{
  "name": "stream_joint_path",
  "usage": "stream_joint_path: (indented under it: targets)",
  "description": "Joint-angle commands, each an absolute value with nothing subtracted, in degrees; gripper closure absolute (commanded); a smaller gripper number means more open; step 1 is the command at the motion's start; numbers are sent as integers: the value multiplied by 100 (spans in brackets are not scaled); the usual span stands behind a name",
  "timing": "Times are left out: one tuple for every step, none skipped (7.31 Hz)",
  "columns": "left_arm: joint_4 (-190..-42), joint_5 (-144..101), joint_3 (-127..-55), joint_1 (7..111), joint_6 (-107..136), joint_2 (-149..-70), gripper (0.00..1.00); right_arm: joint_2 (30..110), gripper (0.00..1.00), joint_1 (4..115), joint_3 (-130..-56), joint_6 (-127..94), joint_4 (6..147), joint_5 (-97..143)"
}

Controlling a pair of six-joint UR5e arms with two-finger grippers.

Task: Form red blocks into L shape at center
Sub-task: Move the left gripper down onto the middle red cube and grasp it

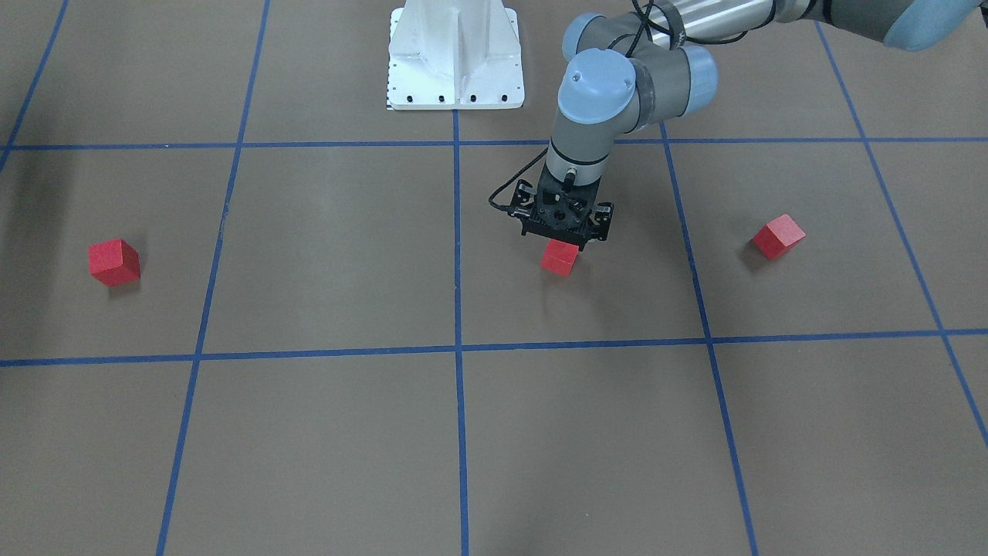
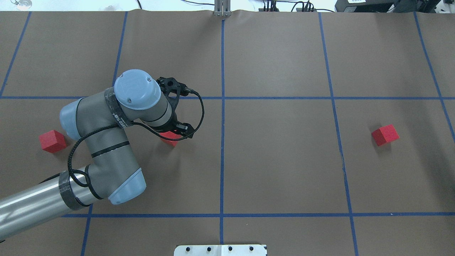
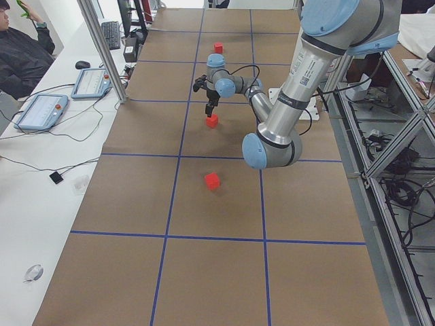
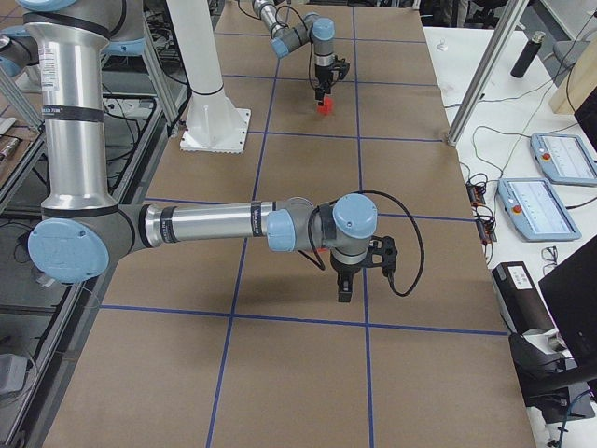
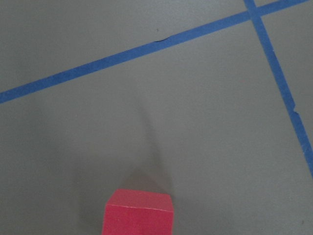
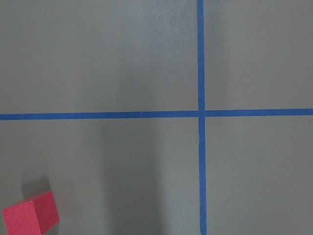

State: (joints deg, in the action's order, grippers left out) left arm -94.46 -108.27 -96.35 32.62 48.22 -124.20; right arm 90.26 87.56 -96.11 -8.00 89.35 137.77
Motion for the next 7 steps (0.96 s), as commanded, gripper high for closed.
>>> stream_joint_path:
  targets:
    - [-9431, -10802, -9624, 3313, 4816, -12384, 2, 9026, 1, 8754, -9589, -800, 8930, 13781]
    - [-9439, -10802, -9581, 3305, 4816, -12349, 2, 9026, 1, 8754, -9580, -800, 8930, 13781]
    - [-9431, -10802, -9571, 3296, 4825, -12331, 2, 9035, 1, 8754, -9580, -800, 8930, 13781]
    - [-9431, -10802, -9502, 3244, 4834, -12340, 1, 9026, 1, 8754, -9554, -800, 8921, 13781]
    - [-9439, -10810, -9492, 3234, 4834, -12331, 1, 9035, 1, 8754, -9545, -791, 8930, 13755]
    - [-9439, -10819, -9414, 3226, 4834, -12340, 1, 9035, 1, 8754, -9493, -791, 8912, 13755]
    - [-9448, -10828, -9387, 3217, 4825, -12340, 1, 9026, 1, 8754, -9405, -791, 8903, 13764]
